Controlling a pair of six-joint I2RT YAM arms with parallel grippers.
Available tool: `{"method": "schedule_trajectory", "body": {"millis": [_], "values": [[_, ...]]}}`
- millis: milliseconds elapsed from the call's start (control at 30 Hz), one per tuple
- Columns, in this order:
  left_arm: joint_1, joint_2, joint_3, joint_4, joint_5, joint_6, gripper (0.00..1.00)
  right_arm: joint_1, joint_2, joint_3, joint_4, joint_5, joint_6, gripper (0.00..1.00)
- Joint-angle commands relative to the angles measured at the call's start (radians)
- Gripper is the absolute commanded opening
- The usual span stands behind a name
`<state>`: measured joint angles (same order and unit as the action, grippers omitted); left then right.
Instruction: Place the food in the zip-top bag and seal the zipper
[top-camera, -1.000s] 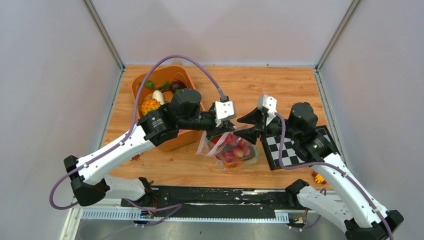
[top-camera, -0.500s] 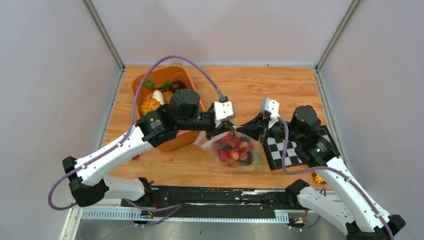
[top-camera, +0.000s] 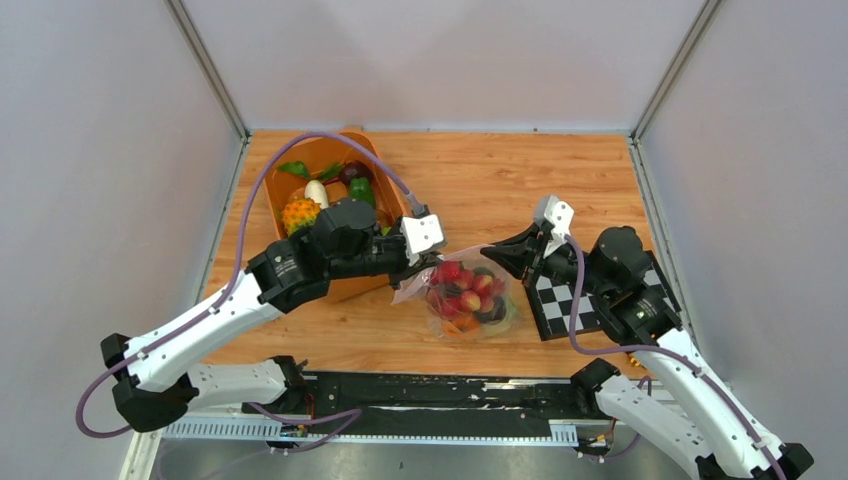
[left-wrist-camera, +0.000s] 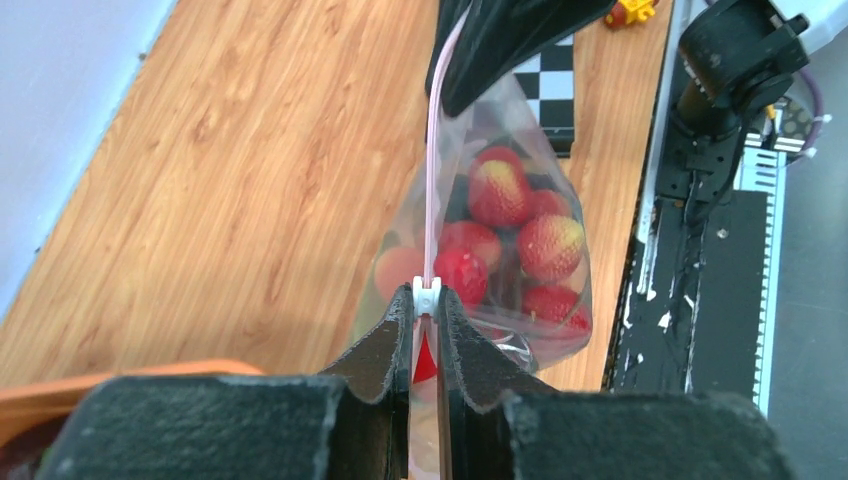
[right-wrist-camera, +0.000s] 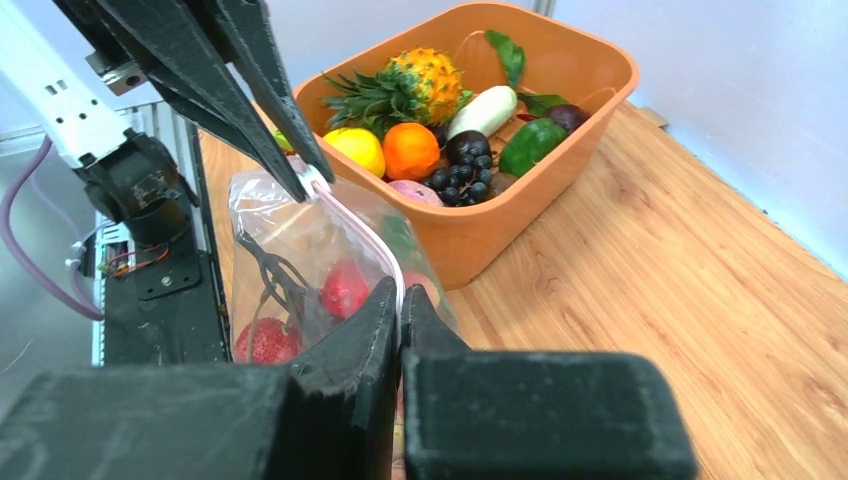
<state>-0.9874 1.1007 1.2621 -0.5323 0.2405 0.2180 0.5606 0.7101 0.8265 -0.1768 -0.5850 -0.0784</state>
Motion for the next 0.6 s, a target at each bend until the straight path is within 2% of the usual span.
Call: {"method": "schedule_trajectory", "body": {"millis": [0,267,567], "values": [[0.004,-0.089,-0.015,-0.071,-0.107,-0.002,0.0,-0.008,-0.061,-0.012,0.081,0.167,0.036,0.0],[0.004,-0.134,-0.032,-0.095,-0.14,-0.006,0.0,-0.009,-0.121,-0.04,0.085,0.336,0.048,0.0],[0.004,-0.122,-0.021,-0.118,-0.135,0.001,0.0,-0.009,-0.14,-0.033,0.041,0.405,0.04,0.0]]}}
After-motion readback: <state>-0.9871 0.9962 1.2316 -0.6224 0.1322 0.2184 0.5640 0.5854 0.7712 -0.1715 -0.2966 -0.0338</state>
